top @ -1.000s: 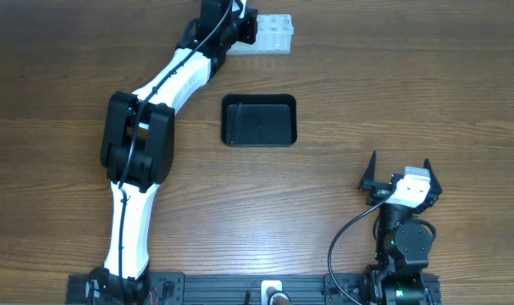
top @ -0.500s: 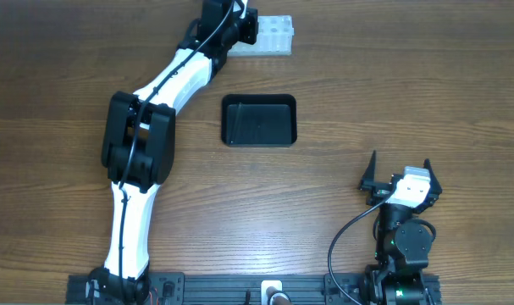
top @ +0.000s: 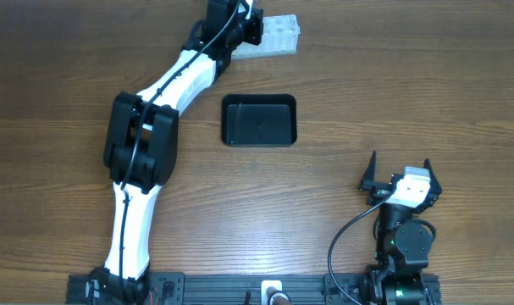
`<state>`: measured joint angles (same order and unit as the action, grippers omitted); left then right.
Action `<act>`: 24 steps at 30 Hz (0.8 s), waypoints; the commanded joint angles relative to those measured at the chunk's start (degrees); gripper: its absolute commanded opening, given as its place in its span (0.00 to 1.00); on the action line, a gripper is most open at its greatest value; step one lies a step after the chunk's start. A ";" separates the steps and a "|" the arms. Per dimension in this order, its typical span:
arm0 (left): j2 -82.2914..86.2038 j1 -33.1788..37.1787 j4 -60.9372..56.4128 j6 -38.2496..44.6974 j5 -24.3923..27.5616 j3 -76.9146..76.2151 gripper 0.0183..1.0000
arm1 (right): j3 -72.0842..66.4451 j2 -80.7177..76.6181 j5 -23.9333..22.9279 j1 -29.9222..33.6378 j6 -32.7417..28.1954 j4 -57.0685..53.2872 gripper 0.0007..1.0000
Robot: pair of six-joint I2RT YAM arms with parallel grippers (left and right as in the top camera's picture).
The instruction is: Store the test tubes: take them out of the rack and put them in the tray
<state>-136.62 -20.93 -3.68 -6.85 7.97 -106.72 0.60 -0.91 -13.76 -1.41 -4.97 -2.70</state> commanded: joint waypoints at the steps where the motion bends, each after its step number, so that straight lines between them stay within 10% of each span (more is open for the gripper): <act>1: 2.84 0.44 -0.39 0.48 0.13 -0.13 0.14 | -0.28 0.26 -0.87 0.35 0.00 -0.07 0.99; 24: 25.59 -1.01 25.83 -1.42 0.09 -0.13 0.13 | -0.28 0.26 -0.87 0.35 0.02 -0.07 0.99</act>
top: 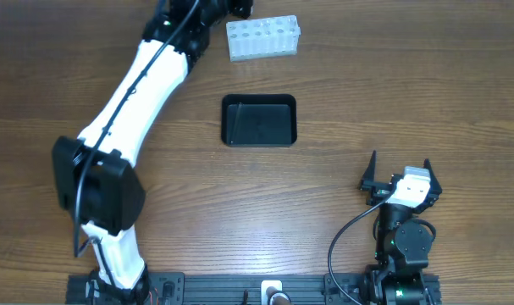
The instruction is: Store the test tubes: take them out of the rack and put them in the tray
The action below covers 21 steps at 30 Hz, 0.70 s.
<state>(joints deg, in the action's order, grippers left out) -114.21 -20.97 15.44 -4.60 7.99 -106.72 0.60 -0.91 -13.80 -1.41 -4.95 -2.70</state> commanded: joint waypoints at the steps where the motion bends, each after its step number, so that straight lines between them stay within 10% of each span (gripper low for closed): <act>1: 3.48 -1.31 10.19 -5.07 0.04 -0.13 0.13 | -0.28 0.26 -0.83 0.35 0.00 -0.07 0.99; 9: 0.35 -4.79 33.18 -20.20 -8.70 -0.11 0.08 | -0.28 0.26 -0.83 0.35 0.00 -0.07 0.99; 21: -8.70 -7.85 35.39 -22.25 -11.13 -0.09 0.09 | -0.28 0.26 -0.83 0.35 0.00 -0.07 0.99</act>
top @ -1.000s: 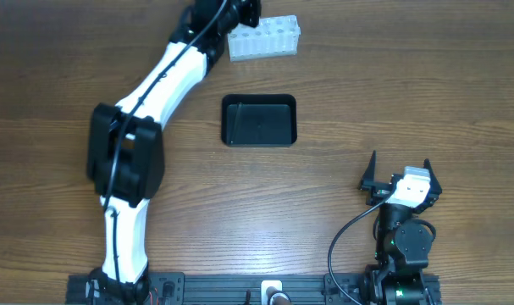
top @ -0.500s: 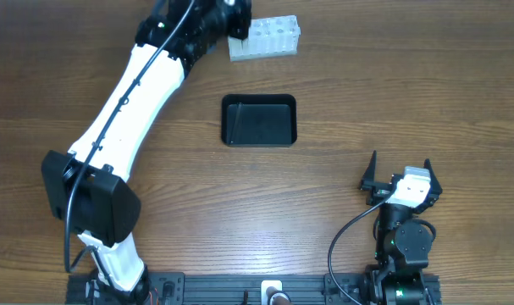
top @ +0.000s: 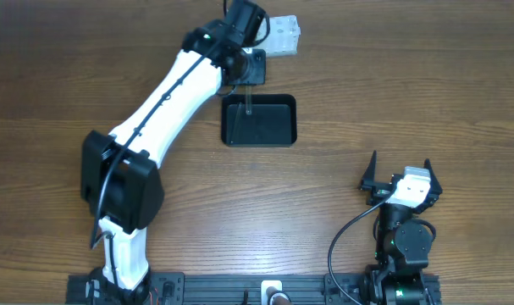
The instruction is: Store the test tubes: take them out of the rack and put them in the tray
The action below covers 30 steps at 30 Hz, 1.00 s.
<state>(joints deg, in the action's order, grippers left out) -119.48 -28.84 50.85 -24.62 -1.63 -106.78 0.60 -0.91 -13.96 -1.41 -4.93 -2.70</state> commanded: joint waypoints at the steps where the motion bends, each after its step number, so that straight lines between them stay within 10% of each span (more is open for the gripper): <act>1: -4.33 0.02 0.00 -2.71 -1.51 -0.02 0.09 | -0.28 0.26 -0.68 0.35 -0.02 -0.07 0.99; 30: -10.40 -0.20 -1.77 -2.84 -0.83 -0.04 0.07 | -0.28 0.26 -0.68 0.35 -0.02 -0.07 0.99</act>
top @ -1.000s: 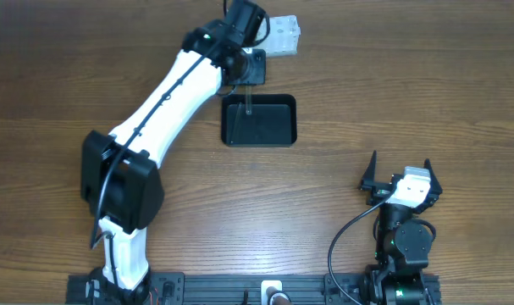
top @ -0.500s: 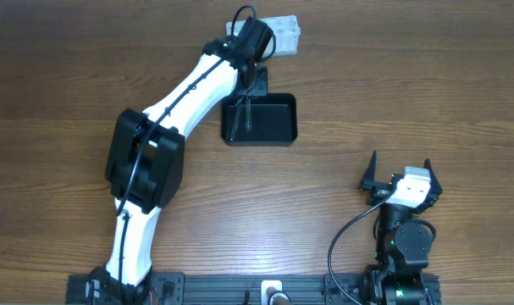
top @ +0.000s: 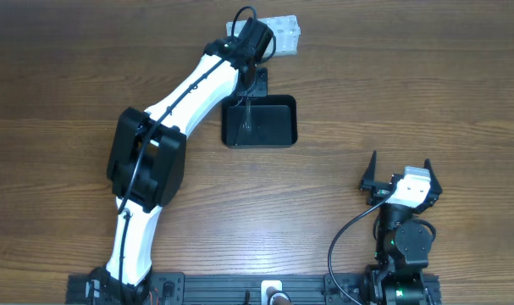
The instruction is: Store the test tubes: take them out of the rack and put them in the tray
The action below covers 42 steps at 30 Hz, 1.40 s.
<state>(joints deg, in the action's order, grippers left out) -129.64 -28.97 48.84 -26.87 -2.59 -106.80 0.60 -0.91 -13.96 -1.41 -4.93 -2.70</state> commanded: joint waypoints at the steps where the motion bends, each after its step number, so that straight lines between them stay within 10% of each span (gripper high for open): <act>1: 0.15 -0.07 0.26 -0.59 0.15 -0.02 0.07 | -0.28 0.26 -0.68 0.35 -0.04 -0.07 0.99; 42: 5.77 -2.38 6.25 -2.67 -0.28 3.15 0.06 | -0.28 0.26 -0.68 0.35 -0.02 -0.07 0.99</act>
<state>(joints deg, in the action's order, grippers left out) -125.67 -31.44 55.02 -27.59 -2.39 -105.71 0.60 -0.91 -13.93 -1.41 -4.95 -2.70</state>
